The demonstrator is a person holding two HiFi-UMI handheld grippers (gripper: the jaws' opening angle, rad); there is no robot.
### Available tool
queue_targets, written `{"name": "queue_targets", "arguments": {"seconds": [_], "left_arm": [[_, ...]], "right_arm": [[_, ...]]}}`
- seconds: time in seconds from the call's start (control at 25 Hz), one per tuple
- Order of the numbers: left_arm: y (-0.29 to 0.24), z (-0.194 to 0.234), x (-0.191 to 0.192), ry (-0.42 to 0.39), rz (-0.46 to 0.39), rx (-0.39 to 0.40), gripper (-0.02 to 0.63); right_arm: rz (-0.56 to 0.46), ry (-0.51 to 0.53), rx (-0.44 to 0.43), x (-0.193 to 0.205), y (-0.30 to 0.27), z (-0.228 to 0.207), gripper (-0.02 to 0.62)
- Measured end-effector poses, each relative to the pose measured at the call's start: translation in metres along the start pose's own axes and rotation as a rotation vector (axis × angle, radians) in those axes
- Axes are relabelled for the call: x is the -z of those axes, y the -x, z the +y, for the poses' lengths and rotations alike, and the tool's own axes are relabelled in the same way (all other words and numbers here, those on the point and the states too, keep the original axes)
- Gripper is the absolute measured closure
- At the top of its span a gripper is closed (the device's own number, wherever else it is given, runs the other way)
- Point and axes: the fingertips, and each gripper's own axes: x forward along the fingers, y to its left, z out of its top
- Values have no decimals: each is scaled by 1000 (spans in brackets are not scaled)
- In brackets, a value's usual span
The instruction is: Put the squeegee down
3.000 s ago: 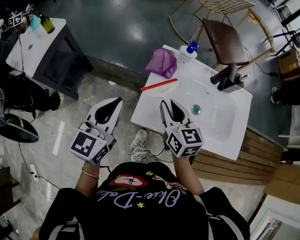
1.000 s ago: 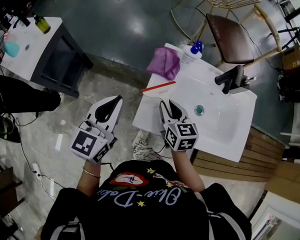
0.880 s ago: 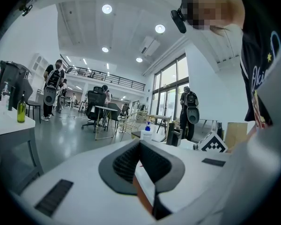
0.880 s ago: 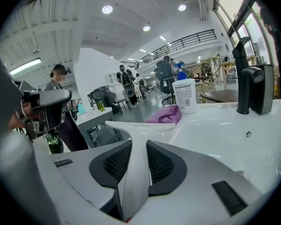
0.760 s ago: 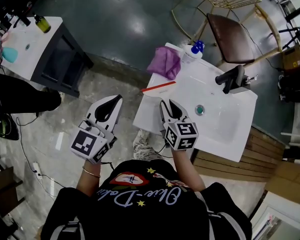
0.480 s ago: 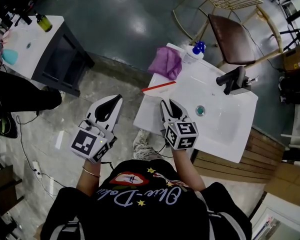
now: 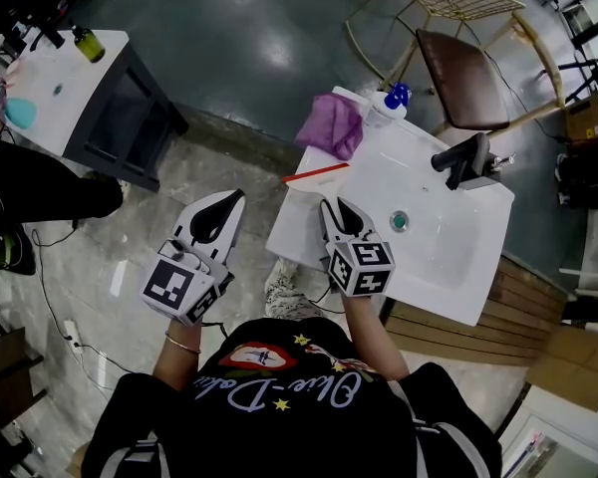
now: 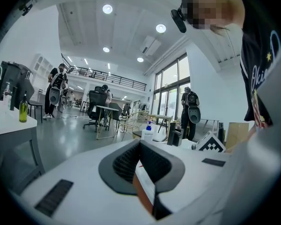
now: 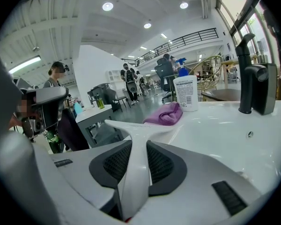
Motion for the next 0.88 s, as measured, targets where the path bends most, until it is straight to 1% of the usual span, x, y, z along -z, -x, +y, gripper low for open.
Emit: {"name": "queue_targets", "arguments": {"seconds": [0.6,0.88], "left_arm": [[-2,1,0,3,-1,-5,612],[-1,3,1,3,1,-10,612]], "right_arm": [[23,19,4,0,-5,-1,479],[34,45,12,1,-7,0,479]]}}
